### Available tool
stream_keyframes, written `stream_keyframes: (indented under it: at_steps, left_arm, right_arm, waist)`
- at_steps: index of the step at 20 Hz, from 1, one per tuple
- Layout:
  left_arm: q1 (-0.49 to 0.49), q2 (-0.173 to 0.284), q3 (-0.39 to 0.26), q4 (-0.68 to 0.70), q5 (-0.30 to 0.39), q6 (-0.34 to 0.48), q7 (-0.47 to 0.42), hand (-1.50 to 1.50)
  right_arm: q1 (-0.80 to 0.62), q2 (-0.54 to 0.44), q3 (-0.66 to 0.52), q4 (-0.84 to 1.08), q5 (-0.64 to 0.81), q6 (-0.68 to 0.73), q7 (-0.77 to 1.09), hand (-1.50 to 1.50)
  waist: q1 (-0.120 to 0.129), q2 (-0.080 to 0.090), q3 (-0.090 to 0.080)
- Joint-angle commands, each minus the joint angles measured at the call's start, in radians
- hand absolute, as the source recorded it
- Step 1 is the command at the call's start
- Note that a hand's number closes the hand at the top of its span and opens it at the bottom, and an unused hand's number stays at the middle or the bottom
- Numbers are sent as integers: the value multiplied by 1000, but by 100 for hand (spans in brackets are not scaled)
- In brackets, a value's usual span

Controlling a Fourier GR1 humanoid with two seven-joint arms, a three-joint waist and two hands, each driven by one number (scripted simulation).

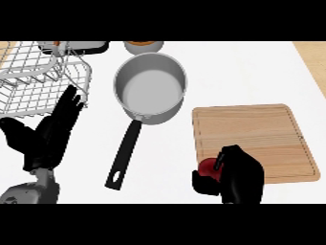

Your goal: Pick the pear from the cutting board and place it in the pot

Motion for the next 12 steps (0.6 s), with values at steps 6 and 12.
stream_keyframes:
  at_steps: [6, 12]
  left_arm:
    - [-13, -2, -10, 13, -2, -9, 1, 0]
    - [-43, -18, -26, 18, -31, 16, -5, 0]
  right_arm:
    - [-85, 12, 353, -281, 340, 72, 390, 150]
    - [-287, 10, 427, -350, 408, 201, 379, 150]
  waist:
    - [12, 2, 0]
    - [37, 10, 0]
